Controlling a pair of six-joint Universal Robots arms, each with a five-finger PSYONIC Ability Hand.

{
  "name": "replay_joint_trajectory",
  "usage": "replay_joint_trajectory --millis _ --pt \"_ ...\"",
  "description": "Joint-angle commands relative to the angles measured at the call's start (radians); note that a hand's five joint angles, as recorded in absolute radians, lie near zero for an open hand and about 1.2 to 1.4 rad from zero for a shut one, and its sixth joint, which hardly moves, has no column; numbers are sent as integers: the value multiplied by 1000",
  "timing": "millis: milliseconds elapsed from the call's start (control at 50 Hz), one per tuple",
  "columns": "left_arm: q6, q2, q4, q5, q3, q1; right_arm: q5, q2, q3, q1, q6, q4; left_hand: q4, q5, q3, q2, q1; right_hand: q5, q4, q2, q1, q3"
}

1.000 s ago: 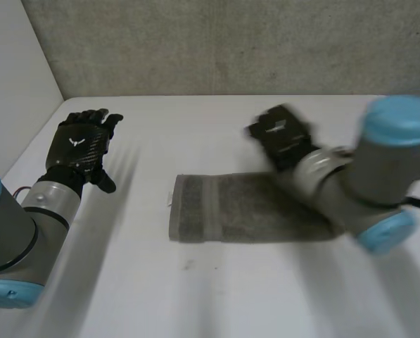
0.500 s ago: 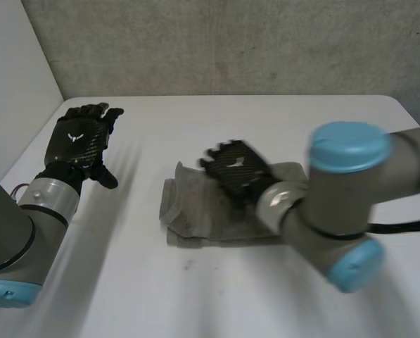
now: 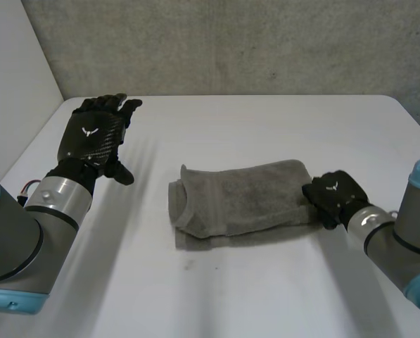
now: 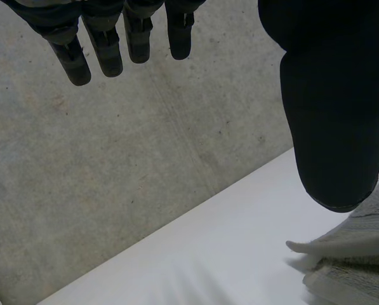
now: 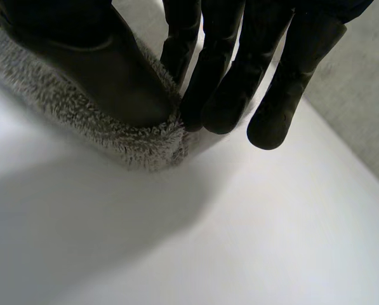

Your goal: Fold the towel.

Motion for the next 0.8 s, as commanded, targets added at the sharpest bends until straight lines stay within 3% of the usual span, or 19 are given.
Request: replay_joint_trajectory --millis 20,160,300,380,400,420,440,460,540,620,660,700,800 --pt "0 2 0 0 4 3 11 1 -157 189 8 12 8 -29 8 9 2 64 54 73 103 61" --pt "0 13 -15 -32 12 3 -1 163 -395 490 0 43 8 -29 8 9 2 64 54 73 103 61" --pt "0 28 -24 -69 16 4 -30 332 -557 604 6 173 8 -29 8 9 2 64 54 73 103 61" --pt "0 28 -37 -72 22 3 -20 347 -598 602 12 227 8 -29 8 9 2 64 54 73 103 61" --pt "0 28 -37 -72 22 3 -18 335 -598 601 27 235 8 -29 8 9 2 -188 -197 -179 -149 -191" --pt "0 28 -37 -72 24 1 -15 312 -595 596 64 236 8 -29 8 9 2 -853 -863 -844 -814 -856" --pt "0 28 -37 -72 24 1 -15 312 -595 596 64 236 8 -29 8 9 2 -860 -869 -851 -820 -863" --pt "0 27 -37 -74 31 1 -13 280 -588 590 121 241 8 -29 8 9 2 -1158 -1167 -1149 -1118 -1161" --pt "0 18 -47 -74 67 0 -12 173 -526 507 297 244 8 -29 8 9 2 -1158 -1167 -1149 -1118 -1161" --pt "-4 8 -71 -75 99 -17 -16 83 -438 432 377 238 9 -28 8 10 3 -1158 -1167 -1149 -1118 -1161" --pt "-15 -9 -84 -75 119 -39 -18 45 -397 398 402 235 9 -28 8 10 3 -1158 -1167 -1149 -1118 -1161" --pt "-65 -79 -130 -75 183 -111 -16 -1 -339 323 457 230 18 -19 17 19 11 -1158 -1167 -1149 -1118 -1161" --pt "-153 -198 -234 -75 260 -161 -12 5 -332 286 495 233 18 -19 17 19 11 -1158 -1167 -1149 -1118 -1161"
